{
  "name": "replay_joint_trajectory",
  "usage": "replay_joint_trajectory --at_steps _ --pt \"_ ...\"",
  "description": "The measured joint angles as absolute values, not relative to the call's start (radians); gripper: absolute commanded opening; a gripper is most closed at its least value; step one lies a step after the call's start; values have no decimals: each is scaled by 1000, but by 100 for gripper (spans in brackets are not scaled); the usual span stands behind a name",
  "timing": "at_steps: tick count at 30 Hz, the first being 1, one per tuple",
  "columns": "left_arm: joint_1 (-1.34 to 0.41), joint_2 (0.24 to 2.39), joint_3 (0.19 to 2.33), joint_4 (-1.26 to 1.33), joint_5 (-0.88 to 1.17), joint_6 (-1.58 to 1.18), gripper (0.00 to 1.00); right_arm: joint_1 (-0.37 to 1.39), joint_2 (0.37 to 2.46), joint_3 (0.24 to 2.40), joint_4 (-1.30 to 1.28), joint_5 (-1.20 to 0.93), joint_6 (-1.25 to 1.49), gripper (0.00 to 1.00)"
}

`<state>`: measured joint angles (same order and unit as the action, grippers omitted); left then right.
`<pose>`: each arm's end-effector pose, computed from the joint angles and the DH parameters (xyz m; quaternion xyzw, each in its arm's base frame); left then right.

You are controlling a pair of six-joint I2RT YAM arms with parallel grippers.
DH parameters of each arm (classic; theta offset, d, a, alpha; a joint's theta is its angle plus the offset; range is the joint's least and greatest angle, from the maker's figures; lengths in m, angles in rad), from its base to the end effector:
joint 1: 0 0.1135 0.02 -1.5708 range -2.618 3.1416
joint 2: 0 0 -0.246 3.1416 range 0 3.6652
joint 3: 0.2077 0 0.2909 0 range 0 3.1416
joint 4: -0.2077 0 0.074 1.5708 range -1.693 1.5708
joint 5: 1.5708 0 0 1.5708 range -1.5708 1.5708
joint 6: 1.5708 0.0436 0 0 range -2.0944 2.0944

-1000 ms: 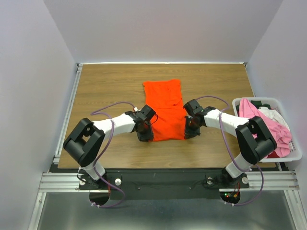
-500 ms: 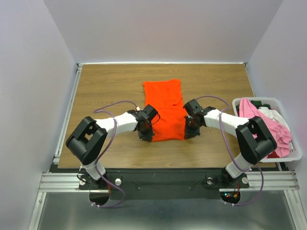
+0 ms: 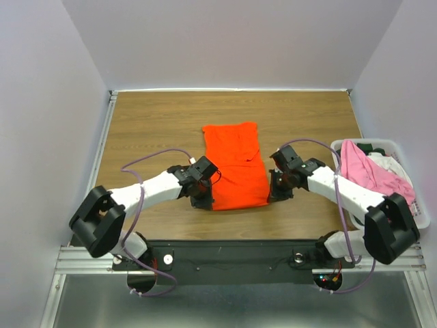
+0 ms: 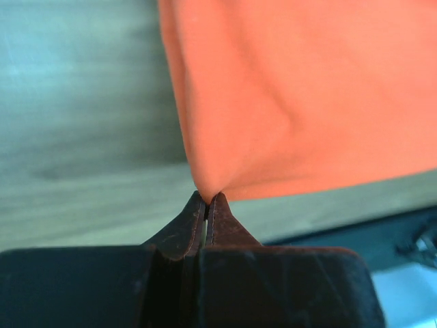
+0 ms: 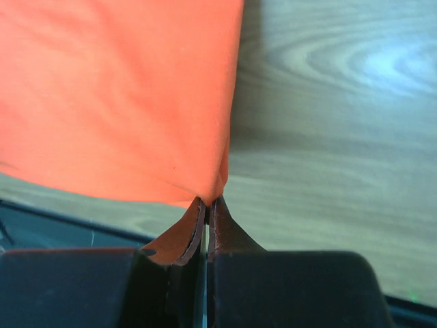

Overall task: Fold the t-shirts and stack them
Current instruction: Fold the tshirt

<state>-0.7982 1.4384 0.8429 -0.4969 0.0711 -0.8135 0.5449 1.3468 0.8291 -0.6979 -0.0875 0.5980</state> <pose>0.2148 -0.2248 0.1430 0.0010 0.9709 -0.1947 0.1391 0.2402 0.1501 0.1545 0.0184 0.9832 0.1317 0.1252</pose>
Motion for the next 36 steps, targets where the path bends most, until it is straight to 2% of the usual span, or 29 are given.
replay_joint_trajectory --at_steps 3,7,12,22,36 --pt "-803 1384 852 -525 82 -816 0 545 1309 852 -750 -86 595 1" --pt "-776 1391 956 -599 71 -788 0 545 1352 982 -831 -49 577 1" --pt "-637 1435 1150 -648 36 -708 0 542 1459 1216 -859 44 532 1" --pt "-495 1649 1491 -666 -4 -560 0 489 1765 1640 -868 154 427 1" --pt "-397 1923 1806 -662 30 -456 1 398 2020 1936 -867 123 368 1"
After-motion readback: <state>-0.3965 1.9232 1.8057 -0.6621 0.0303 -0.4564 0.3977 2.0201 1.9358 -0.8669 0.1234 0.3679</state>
